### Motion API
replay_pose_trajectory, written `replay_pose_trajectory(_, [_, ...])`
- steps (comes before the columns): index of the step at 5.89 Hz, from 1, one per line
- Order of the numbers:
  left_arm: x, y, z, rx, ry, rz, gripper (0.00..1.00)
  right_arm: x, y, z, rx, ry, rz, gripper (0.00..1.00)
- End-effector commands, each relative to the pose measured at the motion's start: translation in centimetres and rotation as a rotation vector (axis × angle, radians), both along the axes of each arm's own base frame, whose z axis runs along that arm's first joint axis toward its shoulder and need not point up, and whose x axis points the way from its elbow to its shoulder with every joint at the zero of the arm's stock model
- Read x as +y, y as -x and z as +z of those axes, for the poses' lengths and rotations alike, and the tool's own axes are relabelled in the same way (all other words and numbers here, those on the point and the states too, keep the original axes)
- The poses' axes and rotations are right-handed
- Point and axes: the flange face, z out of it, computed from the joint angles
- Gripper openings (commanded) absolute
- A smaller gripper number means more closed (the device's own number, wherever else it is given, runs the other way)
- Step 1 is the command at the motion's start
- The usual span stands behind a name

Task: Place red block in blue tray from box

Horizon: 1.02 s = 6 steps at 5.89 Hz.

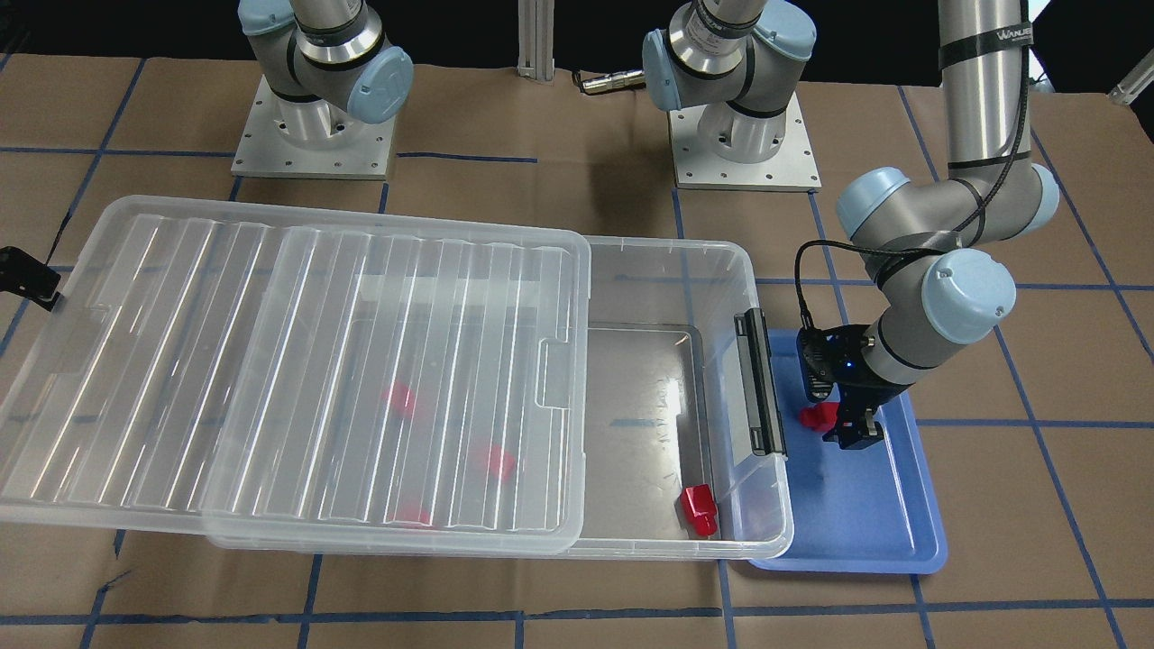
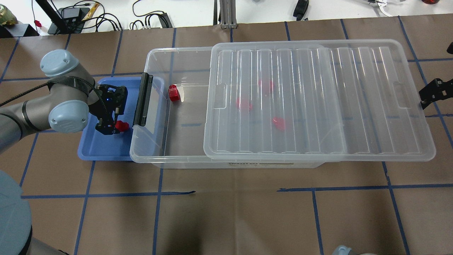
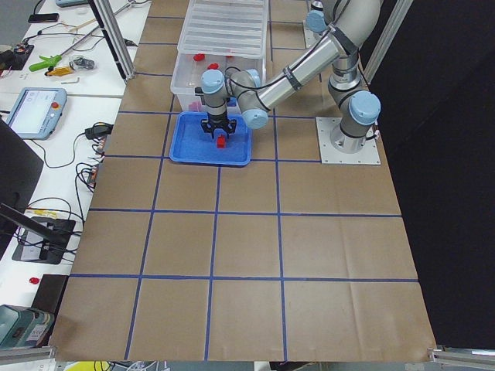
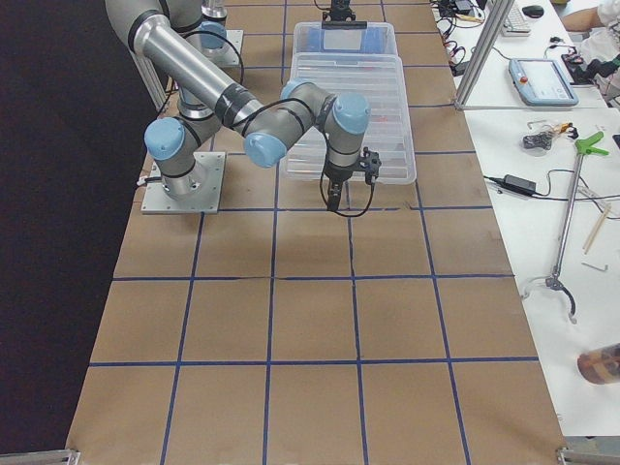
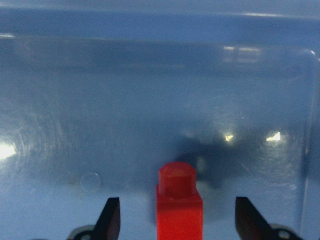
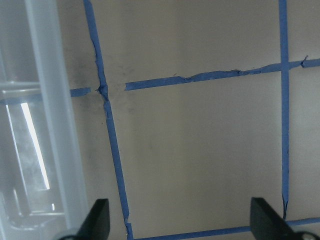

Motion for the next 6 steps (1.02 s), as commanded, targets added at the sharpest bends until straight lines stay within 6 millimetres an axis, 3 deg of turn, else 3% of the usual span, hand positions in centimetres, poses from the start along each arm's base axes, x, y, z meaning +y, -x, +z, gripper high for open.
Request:
replay_pose_trajectory(1, [0.0,0.9,3.9,-0.001,0.000,0.025,0.98,0.4,-1.8,-0.3,-0.030,0.008,0.001,1.00])
replay_pose_trajectory(3, [0.8,2.4,12.3,0.012,-0.089,0.091,0.98,-0.3,-4.3,-0.5,-0.033,0.004,0.005,1.00])
replay_pose_trajectory(6, [2.2,9.1,24.3,-0.014,-0.126,0.189,0.98,-1.1,-7.8,-0.5,-0.031,-0.003,0.001,1.00])
